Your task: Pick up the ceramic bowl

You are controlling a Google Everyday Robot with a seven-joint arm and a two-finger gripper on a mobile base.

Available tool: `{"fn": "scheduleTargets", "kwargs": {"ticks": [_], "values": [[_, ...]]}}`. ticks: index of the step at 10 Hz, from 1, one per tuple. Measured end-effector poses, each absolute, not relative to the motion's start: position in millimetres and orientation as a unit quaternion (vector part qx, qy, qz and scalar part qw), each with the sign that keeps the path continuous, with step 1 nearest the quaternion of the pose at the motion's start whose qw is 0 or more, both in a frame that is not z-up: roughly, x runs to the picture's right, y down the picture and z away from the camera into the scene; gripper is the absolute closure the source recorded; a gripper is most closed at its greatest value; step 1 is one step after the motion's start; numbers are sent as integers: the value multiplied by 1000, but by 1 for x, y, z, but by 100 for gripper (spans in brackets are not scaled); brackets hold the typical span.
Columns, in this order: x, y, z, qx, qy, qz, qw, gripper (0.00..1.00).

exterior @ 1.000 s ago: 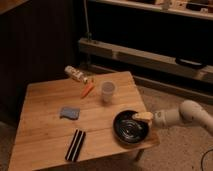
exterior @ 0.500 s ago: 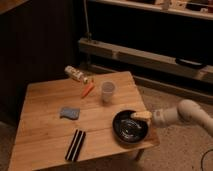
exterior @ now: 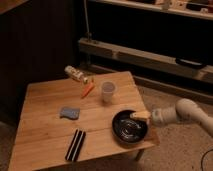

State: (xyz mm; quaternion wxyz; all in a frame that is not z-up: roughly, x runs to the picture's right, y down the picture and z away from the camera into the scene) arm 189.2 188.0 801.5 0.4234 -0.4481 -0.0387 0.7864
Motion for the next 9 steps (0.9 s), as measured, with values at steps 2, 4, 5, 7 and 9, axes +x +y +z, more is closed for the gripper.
{"fn": "scheduleTargets", "kwargs": {"ticks": [2,4,5,7,9], "values": [[186,190,805,-450,-34,785,424,20],[184,191,808,-452,-29,784,425,20],[183,191,809,-452,-28,784,425,20],[181,192,812,-453,-26,784,424,20],[182,193,812,-452,-24,784,425,34]]}}
